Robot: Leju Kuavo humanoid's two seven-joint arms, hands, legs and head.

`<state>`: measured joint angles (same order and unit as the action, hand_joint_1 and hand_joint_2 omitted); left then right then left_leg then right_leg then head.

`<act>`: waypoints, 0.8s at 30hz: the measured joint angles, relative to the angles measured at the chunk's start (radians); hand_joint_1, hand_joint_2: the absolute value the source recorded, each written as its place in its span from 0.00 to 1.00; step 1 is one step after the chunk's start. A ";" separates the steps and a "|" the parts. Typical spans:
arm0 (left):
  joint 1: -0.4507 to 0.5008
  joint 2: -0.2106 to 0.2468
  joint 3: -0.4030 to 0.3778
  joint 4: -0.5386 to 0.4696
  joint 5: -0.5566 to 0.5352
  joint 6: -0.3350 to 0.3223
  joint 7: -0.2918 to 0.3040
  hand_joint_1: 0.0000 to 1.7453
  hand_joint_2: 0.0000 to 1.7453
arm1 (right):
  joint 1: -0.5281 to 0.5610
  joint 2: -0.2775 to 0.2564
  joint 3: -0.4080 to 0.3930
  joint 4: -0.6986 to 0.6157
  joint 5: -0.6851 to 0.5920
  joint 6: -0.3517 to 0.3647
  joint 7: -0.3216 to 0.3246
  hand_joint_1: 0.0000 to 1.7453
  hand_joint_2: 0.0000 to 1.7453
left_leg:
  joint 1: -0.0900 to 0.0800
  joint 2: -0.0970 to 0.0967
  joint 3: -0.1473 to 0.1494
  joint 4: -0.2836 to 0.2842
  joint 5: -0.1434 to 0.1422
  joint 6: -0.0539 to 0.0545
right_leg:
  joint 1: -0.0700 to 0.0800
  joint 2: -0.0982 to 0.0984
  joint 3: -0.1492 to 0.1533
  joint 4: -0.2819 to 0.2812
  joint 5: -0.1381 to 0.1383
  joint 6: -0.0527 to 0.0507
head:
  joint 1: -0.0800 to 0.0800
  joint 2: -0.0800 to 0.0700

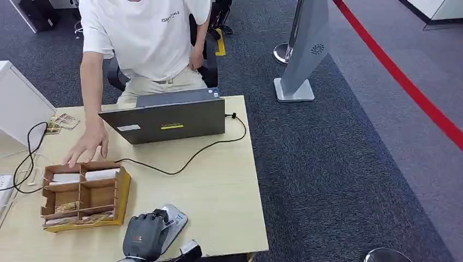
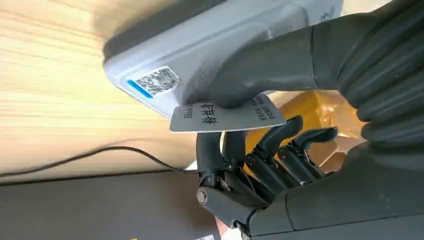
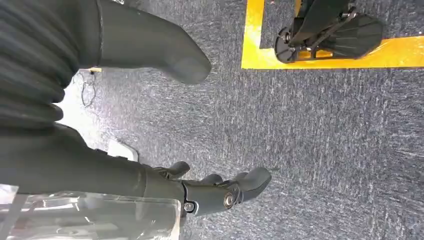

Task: Pass the card to the sensor for recognition and then transmit it.

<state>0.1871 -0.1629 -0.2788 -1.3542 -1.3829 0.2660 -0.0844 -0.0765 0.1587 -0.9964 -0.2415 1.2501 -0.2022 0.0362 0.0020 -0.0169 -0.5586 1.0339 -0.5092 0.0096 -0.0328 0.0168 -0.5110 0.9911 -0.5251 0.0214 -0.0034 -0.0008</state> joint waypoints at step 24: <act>-0.409 0.106 0.075 -0.631 -0.102 -0.132 0.085 1.00 1.00 | -0.005 0.008 -0.018 0.000 0.127 0.032 -0.026 0.00 1.00 | 0.000 -0.001 0.000 0.000 0.002 -0.001 | 0.000 0.000 0.000 0.001 0.001 0.000 | 0.000 0.000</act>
<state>-0.2218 -0.0568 -0.2037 -1.9848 -1.4851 0.1338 0.0009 -0.0817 0.1663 -1.0143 -0.2411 1.3768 -0.1701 0.0103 0.0022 -0.0178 -0.5590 1.0342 -0.5069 0.0085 -0.0328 0.0166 -0.5114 0.9922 -0.5240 0.0210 -0.0034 -0.0011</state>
